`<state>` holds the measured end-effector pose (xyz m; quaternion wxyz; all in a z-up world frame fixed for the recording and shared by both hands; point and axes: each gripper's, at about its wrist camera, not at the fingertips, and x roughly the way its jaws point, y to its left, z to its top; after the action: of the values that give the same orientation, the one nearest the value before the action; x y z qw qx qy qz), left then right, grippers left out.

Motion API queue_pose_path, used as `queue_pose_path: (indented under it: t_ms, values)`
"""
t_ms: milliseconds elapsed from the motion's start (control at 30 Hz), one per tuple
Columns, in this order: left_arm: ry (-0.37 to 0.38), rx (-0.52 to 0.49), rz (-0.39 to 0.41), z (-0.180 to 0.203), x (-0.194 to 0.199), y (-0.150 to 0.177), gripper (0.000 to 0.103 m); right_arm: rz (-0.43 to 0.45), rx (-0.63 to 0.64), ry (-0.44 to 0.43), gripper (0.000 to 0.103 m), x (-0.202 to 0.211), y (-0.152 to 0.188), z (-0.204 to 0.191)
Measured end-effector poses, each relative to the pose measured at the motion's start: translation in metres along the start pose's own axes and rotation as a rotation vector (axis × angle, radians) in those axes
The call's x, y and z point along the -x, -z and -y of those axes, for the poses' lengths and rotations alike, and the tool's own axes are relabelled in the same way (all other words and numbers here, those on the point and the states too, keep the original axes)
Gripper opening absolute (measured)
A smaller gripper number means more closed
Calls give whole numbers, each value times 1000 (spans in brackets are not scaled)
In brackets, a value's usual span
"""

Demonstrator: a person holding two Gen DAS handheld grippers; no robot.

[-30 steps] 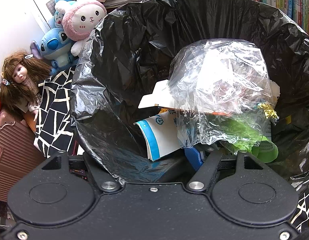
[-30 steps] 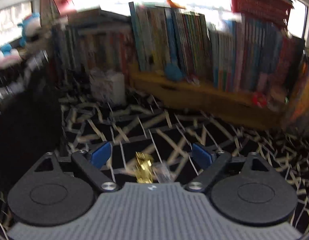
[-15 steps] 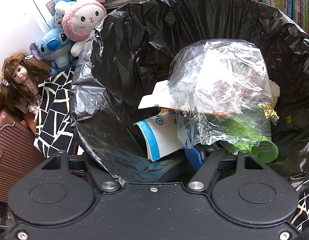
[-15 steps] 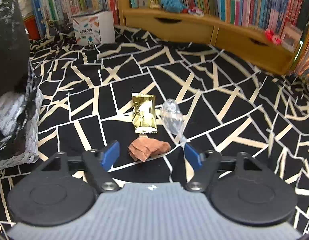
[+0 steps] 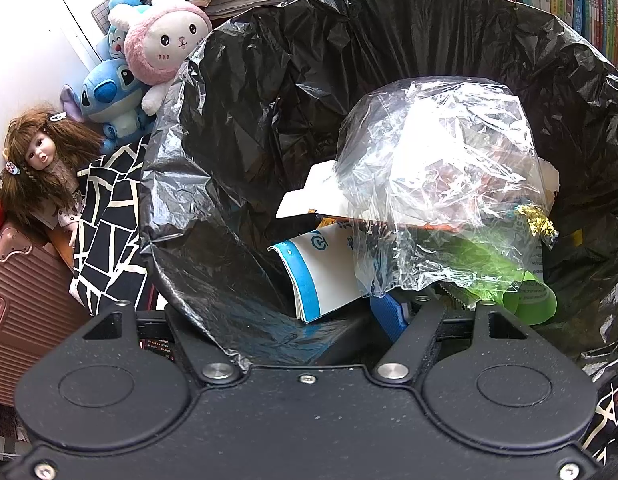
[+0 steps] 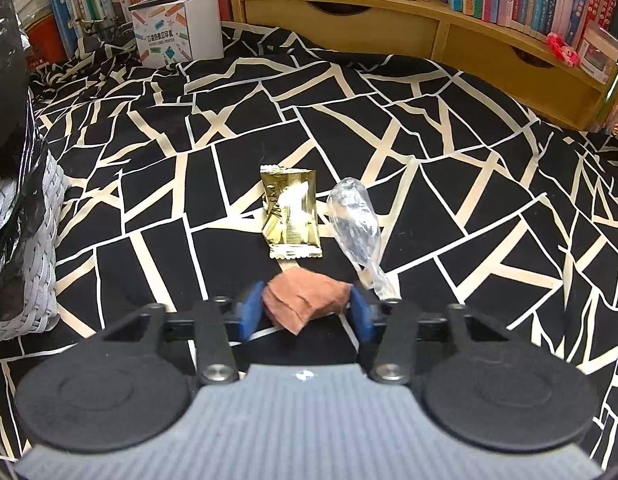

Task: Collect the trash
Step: 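Grasp the brown paper scrap with the right tool, then carry the brown paper over the black bag and open the right tool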

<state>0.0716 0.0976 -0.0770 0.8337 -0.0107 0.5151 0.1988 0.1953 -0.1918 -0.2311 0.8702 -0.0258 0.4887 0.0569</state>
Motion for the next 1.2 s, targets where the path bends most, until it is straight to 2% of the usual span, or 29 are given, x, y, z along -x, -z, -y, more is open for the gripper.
queue_pose_path:
  t_ms: [167,333,767,967,1200]
  values:
    - [0,0,1,0,0,0,70,7,-4,-24,38,8,0,0]
    - [0,1,2,0,0,0,70,43,-19,-61,37,25,0,-2]
    - [0,5,11,-1,1,1,70,231,-27,-195,37,118,-15,-7]
    - [0,6,11,-1,1,1,70,342,0,-266,37,166,-34,-20]
    - [2,5,12,-1,1,1,70,451,72,-414,39,211,-77,-52]
